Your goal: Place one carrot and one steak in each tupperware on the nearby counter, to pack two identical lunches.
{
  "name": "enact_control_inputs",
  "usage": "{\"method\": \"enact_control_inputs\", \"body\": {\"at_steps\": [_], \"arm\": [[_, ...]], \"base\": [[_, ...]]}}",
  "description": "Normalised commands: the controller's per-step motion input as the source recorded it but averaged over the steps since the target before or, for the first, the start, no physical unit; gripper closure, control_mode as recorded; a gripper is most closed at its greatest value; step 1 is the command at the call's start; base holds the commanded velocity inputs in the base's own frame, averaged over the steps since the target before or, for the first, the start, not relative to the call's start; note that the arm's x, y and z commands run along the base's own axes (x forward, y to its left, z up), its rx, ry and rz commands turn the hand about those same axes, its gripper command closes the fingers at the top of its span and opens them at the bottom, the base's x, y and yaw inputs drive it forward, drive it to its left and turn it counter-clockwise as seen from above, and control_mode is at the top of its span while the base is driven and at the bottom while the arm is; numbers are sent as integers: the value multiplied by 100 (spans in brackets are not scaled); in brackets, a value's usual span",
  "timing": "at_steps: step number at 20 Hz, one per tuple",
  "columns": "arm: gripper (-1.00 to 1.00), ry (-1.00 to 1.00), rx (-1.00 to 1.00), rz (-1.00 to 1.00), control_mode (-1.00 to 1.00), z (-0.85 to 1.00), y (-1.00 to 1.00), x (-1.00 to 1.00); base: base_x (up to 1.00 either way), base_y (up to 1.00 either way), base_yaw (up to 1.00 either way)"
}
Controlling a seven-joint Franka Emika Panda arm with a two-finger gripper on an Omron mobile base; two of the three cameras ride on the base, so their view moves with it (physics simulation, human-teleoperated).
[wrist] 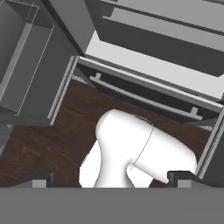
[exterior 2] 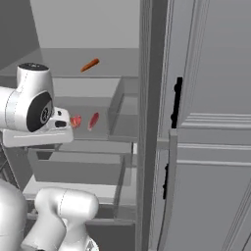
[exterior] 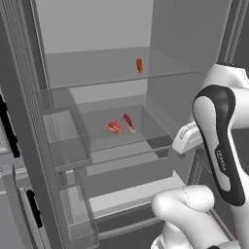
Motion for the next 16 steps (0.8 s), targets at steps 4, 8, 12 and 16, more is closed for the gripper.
{"method": "enact_control_inputs", "body": {"at_steps": [4, 8, 12, 16], "arm": [[-100, 0, 5, 0, -100, 0, 1, 1], [-100, -5, 7, -14, -100, 33, 0, 11], [-100, -7, 8, -23, -100, 73, 11, 22], [-100, -10, 1, -28, -100, 87, 11, 36]], "base": [[31, 11, 0], [0, 0, 0], [0, 0, 0], [0, 0, 0]]}}
